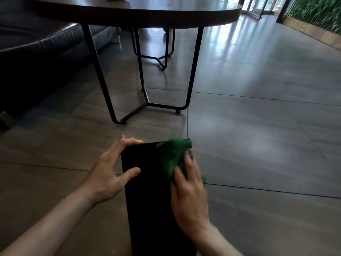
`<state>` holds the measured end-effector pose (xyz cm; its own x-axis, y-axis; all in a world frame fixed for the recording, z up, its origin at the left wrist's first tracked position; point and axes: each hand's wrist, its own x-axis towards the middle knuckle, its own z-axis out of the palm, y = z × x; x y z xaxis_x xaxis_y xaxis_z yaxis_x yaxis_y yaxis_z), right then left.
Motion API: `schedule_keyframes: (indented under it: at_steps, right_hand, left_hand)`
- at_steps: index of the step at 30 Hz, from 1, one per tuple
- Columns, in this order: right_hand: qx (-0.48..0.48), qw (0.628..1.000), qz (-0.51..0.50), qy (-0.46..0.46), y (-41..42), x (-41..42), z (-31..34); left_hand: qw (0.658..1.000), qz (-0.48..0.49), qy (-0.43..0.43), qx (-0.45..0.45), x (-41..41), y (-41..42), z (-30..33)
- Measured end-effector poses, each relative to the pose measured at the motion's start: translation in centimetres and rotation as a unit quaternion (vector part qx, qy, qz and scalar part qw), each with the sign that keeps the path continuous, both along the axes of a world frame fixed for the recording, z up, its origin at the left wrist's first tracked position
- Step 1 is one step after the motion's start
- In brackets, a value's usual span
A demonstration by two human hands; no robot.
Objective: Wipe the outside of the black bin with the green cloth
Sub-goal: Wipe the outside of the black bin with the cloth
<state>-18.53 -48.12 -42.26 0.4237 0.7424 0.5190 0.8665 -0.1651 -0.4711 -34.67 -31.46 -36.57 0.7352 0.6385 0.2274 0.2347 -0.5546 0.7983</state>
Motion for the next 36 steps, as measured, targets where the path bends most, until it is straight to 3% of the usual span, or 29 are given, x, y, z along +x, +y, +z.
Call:
schedule_keyframes:
  at_steps: [2,5,7,9,12,17,22,28,32,36]
  right_hand:
    - [-0.019,0.988,0.106,-0.114,-2.6,-2.1,-2.9]
    - [-0.050,0.935,0.246,-0.250,-5.8,-2.3,-4.9]
    - [-0.013,0.960,0.205,-0.189,-4.9,-0.7,-4.0]
    - [0.016,0.995,0.088,-0.040,-2.7,0.6,-1.7]
    - [0.041,0.994,0.000,0.102,0.3,0.8,0.8]
    - [0.017,0.997,-0.023,0.072,-4.2,-1.9,-2.4]
    - [-0.022,0.975,-0.082,0.205,-6.8,-4.1,-3.9]
    - [0.029,0.996,-0.034,0.077,-0.4,-0.7,1.0]
    - [0.038,0.998,-0.035,0.025,-1.9,-1.2,-0.4]
    - [0.075,0.984,-0.083,0.140,-5.5,-3.0,-3.0]
  left_hand:
    - [1.000,-0.002,0.010,-0.002,-0.1,0.2,0.0]
    - [1.000,-0.016,0.005,-0.003,-0.1,0.1,0.1]
    - [1.000,-0.016,-0.004,-0.003,0.1,-0.2,0.2]
    - [1.000,-0.009,-0.007,-0.004,0.1,-0.4,0.2]
    - [1.000,-0.009,-0.007,0.000,-0.2,-0.5,0.3]
    - [1.000,-0.020,0.008,0.014,-0.3,-0.6,0.2]
    - [1.000,-0.012,0.005,0.009,-0.4,-0.2,0.2]
    - [1.000,-0.015,-0.001,0.003,0.1,-0.8,0.5]
    - [1.000,-0.028,0.001,0.010,0.3,-1.1,0.6]
    - [1.000,-0.028,-0.005,0.006,0.6,-1.4,0.9]
